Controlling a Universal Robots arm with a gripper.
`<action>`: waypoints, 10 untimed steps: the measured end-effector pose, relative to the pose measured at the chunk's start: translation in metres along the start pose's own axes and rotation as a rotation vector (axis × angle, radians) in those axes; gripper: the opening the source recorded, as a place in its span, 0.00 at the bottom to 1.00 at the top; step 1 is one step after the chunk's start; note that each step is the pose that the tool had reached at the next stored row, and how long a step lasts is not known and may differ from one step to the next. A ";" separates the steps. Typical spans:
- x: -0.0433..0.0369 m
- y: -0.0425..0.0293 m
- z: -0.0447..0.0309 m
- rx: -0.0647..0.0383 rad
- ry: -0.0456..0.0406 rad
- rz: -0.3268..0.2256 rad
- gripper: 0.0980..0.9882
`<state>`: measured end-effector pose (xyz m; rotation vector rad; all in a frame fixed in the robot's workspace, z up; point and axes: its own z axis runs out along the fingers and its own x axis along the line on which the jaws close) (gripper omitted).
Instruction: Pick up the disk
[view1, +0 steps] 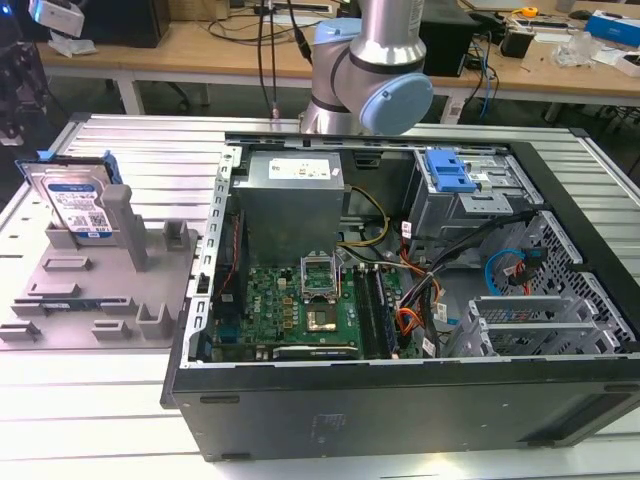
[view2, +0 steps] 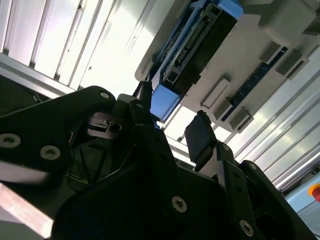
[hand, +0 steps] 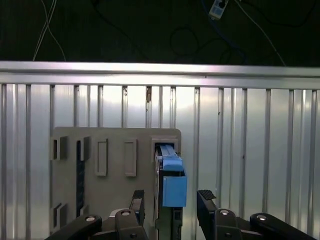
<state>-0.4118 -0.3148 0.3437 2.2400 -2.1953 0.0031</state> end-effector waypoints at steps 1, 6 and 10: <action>0.0000 0.0000 0.0018 0.000 0.0000 0.000 0.50; 0.0000 0.0011 0.0161 0.000 0.0000 -0.001 0.50; -0.0001 0.0026 0.0245 0.000 0.0000 -0.001 0.50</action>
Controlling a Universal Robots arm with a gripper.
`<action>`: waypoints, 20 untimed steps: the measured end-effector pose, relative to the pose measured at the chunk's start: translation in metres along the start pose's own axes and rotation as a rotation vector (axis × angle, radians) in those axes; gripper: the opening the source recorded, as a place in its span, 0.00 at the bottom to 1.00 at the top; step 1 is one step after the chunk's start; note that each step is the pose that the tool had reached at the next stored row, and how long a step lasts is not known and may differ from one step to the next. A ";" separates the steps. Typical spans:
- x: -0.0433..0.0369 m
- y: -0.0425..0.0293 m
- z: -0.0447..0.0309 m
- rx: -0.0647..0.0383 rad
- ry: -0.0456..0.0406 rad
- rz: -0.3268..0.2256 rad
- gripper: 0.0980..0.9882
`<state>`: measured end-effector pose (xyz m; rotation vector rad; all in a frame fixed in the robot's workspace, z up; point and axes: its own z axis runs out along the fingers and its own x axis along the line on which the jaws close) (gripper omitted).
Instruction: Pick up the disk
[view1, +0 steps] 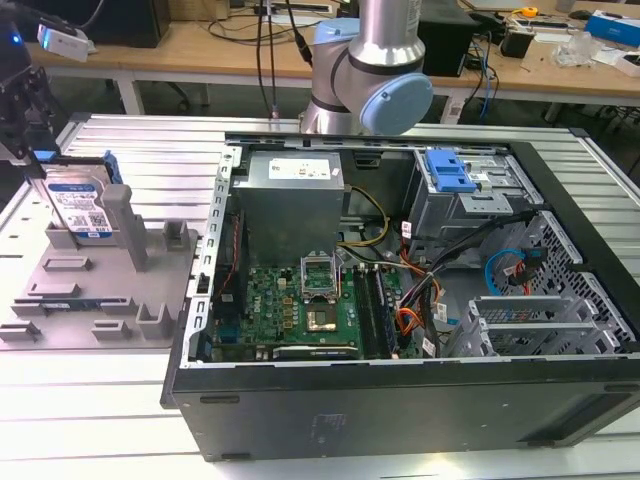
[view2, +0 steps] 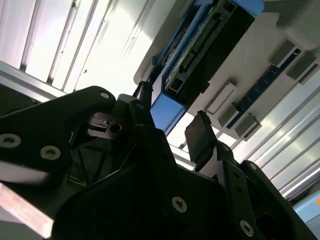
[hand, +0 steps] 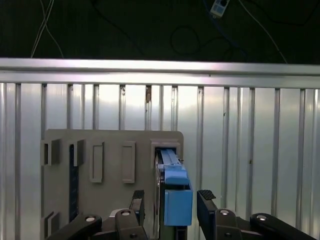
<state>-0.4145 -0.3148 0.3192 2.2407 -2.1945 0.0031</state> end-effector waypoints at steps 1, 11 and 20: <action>0.0000 0.0000 0.0009 0.000 0.0000 0.000 0.50; -0.0001 -0.0010 0.0032 0.000 0.0000 0.000 0.50; -0.0006 -0.0015 0.0113 0.000 0.0004 0.000 0.50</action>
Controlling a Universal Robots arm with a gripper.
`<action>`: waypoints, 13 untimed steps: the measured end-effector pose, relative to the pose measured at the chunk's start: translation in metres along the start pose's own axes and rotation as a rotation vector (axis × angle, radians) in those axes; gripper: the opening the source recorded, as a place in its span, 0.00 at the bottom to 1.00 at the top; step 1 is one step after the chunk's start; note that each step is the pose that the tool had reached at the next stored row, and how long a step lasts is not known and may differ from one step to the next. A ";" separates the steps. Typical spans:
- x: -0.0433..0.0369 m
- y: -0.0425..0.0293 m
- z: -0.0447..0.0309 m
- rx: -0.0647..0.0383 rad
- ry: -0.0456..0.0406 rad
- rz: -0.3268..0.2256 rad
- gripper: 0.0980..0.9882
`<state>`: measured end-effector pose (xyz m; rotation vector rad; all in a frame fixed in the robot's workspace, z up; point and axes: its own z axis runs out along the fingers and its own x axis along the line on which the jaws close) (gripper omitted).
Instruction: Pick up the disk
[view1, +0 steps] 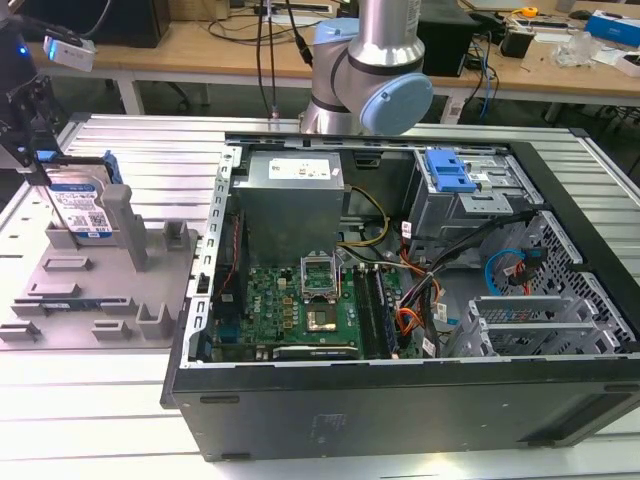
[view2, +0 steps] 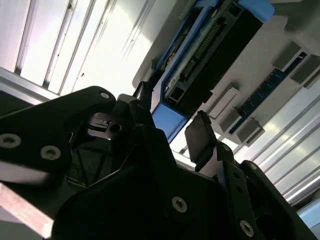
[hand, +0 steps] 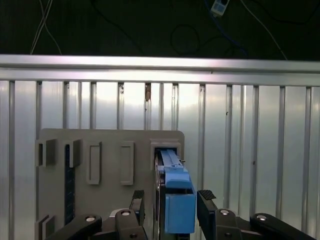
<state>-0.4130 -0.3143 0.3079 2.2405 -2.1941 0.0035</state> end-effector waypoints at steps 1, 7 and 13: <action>-0.0004 0.0000 0.0009 0.000 0.0000 0.000 0.50; -0.0009 -0.0001 0.0056 0.000 0.0002 0.000 0.50; -0.0012 -0.0002 0.0072 0.000 0.0002 0.000 0.50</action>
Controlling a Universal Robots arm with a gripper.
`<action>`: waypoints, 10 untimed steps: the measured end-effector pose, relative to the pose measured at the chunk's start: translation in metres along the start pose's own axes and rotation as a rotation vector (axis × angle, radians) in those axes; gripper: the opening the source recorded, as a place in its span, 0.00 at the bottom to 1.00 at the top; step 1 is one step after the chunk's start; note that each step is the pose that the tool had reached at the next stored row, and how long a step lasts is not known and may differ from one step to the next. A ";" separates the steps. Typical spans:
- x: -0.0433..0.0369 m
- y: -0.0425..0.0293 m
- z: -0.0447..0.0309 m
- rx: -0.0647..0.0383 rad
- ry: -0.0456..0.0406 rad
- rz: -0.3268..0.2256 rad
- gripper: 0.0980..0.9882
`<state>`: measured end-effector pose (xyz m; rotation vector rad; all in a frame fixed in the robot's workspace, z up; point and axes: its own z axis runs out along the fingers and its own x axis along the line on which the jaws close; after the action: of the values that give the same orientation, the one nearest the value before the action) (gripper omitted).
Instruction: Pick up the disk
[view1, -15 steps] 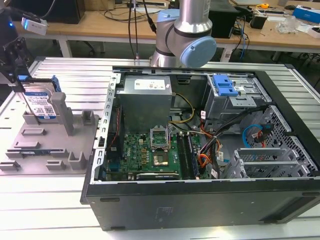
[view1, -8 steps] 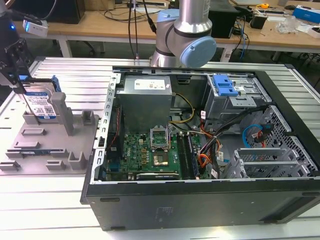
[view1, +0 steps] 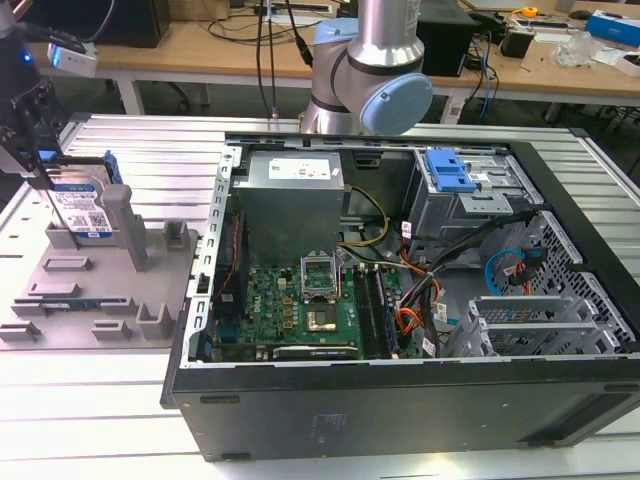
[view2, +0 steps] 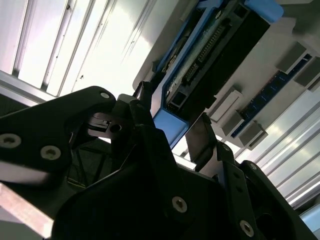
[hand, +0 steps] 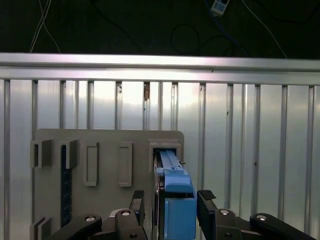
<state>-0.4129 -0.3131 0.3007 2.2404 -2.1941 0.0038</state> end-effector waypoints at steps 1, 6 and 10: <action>0.0000 0.0000 0.0002 0.000 0.0000 0.000 0.50; 0.0000 -0.0001 0.0010 0.000 0.0000 0.000 0.40; 0.0000 -0.0002 0.0015 0.000 0.0000 0.000 0.40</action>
<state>-0.4128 -0.3130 0.2993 2.2404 -2.1941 0.0039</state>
